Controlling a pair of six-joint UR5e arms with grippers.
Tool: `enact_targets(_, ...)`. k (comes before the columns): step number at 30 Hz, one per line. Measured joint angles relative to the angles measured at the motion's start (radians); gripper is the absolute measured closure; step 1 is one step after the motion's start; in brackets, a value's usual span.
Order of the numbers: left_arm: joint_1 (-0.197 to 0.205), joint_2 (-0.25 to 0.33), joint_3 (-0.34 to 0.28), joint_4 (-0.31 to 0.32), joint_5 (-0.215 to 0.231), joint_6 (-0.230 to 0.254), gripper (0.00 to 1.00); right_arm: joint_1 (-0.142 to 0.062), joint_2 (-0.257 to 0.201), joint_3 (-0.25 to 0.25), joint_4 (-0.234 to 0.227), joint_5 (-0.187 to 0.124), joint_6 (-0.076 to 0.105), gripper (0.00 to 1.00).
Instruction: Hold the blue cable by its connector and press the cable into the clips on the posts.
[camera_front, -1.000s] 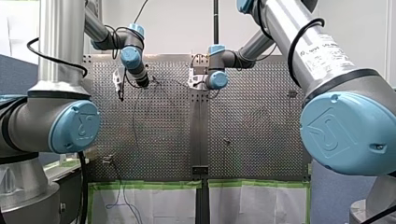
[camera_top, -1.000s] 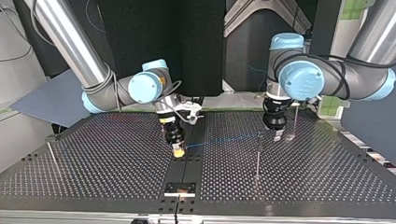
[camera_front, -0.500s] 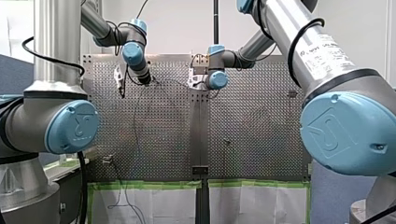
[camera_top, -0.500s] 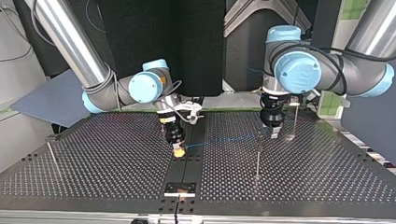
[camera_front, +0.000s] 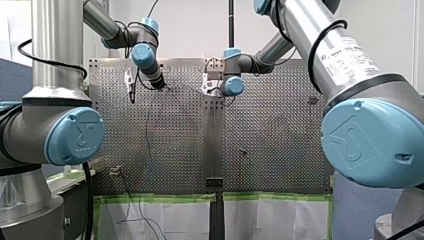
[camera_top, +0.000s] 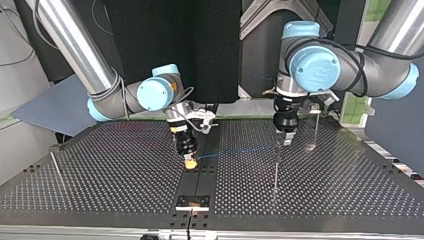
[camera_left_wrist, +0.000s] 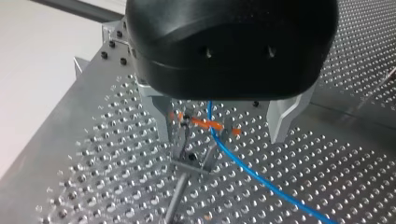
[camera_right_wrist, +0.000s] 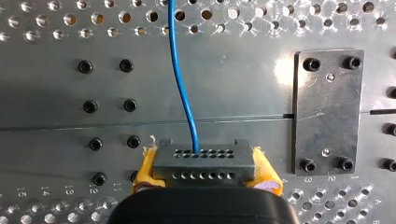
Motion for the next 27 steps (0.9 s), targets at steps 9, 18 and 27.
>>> enact_targets(9,-0.018,0.006,0.0,0.003,-0.003,0.015,0.0,0.0,0.0,0.0,0.0,0.0,0.0,1.0)
enact_targets(18,-0.025,0.007,0.0,0.011,-0.017,0.019,0.0,0.0,0.0,0.0,-0.002,-0.002,0.0,1.0)
enact_targets(27,-0.028,0.007,0.0,0.012,-0.024,0.023,0.0,0.003,0.0,0.0,-0.002,-0.005,0.0,1.0)
